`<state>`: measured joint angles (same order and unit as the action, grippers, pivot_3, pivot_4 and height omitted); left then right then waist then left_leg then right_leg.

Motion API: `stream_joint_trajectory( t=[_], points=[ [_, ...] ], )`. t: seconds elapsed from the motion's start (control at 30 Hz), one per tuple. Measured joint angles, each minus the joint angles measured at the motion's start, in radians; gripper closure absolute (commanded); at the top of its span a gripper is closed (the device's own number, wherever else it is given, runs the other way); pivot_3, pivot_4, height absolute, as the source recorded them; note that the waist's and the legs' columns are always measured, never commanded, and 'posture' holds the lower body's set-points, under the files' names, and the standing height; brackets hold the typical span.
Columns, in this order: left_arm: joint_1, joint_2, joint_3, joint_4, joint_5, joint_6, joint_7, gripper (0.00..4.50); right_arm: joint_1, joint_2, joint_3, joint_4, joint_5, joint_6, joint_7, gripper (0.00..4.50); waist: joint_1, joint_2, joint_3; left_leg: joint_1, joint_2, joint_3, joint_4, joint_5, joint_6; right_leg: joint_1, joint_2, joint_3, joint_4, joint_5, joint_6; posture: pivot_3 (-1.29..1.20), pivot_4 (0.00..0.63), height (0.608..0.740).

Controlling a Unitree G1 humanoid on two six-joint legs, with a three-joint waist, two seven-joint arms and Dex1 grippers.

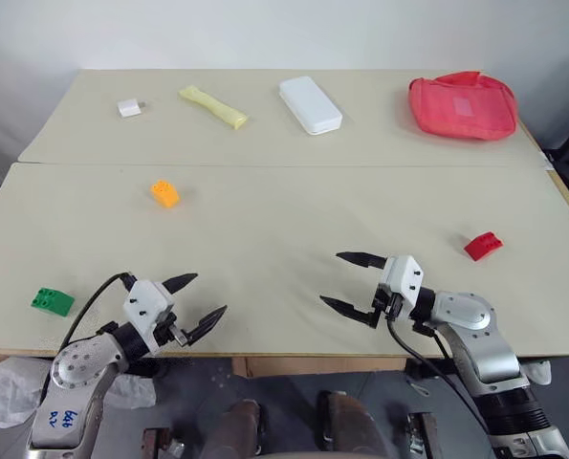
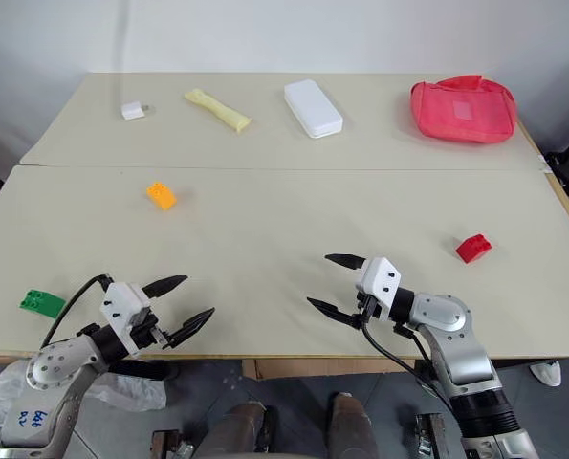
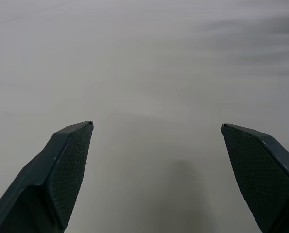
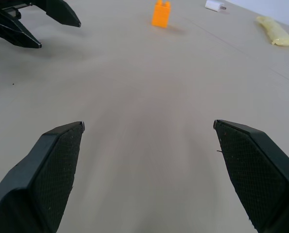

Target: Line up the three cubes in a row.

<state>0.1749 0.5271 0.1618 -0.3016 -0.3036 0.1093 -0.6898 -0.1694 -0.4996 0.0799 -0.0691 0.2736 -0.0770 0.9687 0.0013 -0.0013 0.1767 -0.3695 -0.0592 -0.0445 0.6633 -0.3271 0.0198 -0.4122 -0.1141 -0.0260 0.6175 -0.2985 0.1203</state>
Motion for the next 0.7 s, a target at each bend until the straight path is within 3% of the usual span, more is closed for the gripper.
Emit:
stream_joint_trajectory(
  t=[0.23, 0.33, 0.53, 0.7],
  points=[
    [-0.012, -0.015, -0.01, -0.006, 0.007, 0.001, 0.016, 0.02, 0.019, 0.0, -0.004, 0.0, 0.001, -0.01, -0.005, 0.0, -0.001, 0.0, 0.0, 0.0, 0.0, 0.0, 0.0, 0.0, 0.0, 0.0, 0.0, 0.0, 0.0, 0.0, 0.0, 0.0, 0.15, 0.74],
    [-0.091, -0.008, -0.062, -0.007, -0.002, 0.02, -0.027, 0.02, 0.026, -0.001, -0.045, -0.021, 0.017, 0.023, -0.049, 0.0, 0.009, 0.0, 0.0, 0.0, 0.0, 0.0, 0.001, 0.0, 0.0, 0.0, 0.0, 0.0, 0.001, 0.0, 0.0, 0.0, 0.15, 0.74],
    [-0.272, 0.046, -0.24, 0.006, -0.003, 0.004, -0.229, 0.02, 0.13, -0.031, -0.265, -0.198, 0.078, 0.129, -0.218, 0.0, 0.025, 0.0, 0.0, -0.001, 0.0, 0.0, 0.0, -0.001, -0.001, 0.0, 0.001, -0.001, -0.001, 0.0, 0.0, 0.0, 0.15, 0.74],
    [-0.399, -0.01, -0.305, 0.074, 0.013, -0.021, -0.252, 0.02, 0.302, -0.034, -0.509, -0.23, 0.08, 0.164, -0.36, 0.0, 0.027, 0.0, 0.0, -0.001, -0.001, 0.0, 0.001, -0.001, 0.0, 0.001, 0.001, -0.001, -0.001, 0.0, 0.001, 0.0, 0.15, 0.74]
  ],
)
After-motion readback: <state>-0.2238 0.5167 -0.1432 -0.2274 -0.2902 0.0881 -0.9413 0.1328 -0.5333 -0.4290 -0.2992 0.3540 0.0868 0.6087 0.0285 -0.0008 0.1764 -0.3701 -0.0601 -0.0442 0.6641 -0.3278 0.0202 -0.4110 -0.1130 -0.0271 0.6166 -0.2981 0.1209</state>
